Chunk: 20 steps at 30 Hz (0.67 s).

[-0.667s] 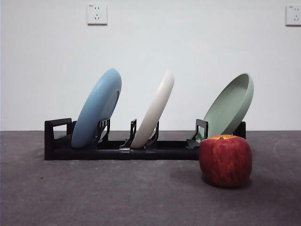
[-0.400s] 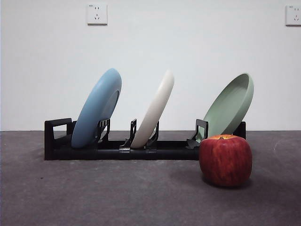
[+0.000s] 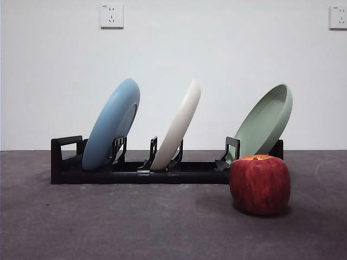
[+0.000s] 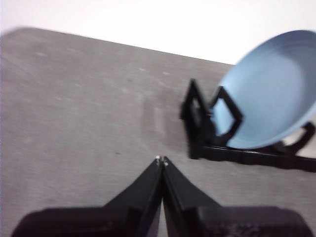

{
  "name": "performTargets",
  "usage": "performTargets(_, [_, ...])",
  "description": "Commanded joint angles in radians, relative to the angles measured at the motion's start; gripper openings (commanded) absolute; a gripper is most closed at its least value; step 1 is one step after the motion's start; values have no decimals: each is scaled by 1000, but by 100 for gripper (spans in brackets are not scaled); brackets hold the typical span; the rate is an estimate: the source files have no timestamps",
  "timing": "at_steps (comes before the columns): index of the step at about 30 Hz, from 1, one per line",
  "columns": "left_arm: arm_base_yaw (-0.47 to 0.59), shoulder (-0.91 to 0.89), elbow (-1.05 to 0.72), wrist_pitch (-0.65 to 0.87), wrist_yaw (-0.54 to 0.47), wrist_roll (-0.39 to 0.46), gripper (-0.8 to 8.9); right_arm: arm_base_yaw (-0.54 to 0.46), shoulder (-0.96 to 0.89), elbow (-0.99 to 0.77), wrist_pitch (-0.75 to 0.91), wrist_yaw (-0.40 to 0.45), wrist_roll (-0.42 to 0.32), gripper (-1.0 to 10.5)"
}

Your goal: Take the blue plate from the plate rack,put the plate on the table,take the apple from the table,put the apple in the plate

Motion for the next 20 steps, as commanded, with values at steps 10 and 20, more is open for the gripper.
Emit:
performTargets(10, [2,140,296,-154,92,-136,-8,2,270,373,-171,-1,13,-9])
performTargets(20, [2,483,599,-205,219,-43,-8,2,596,742,-359,-68,-150,-1])
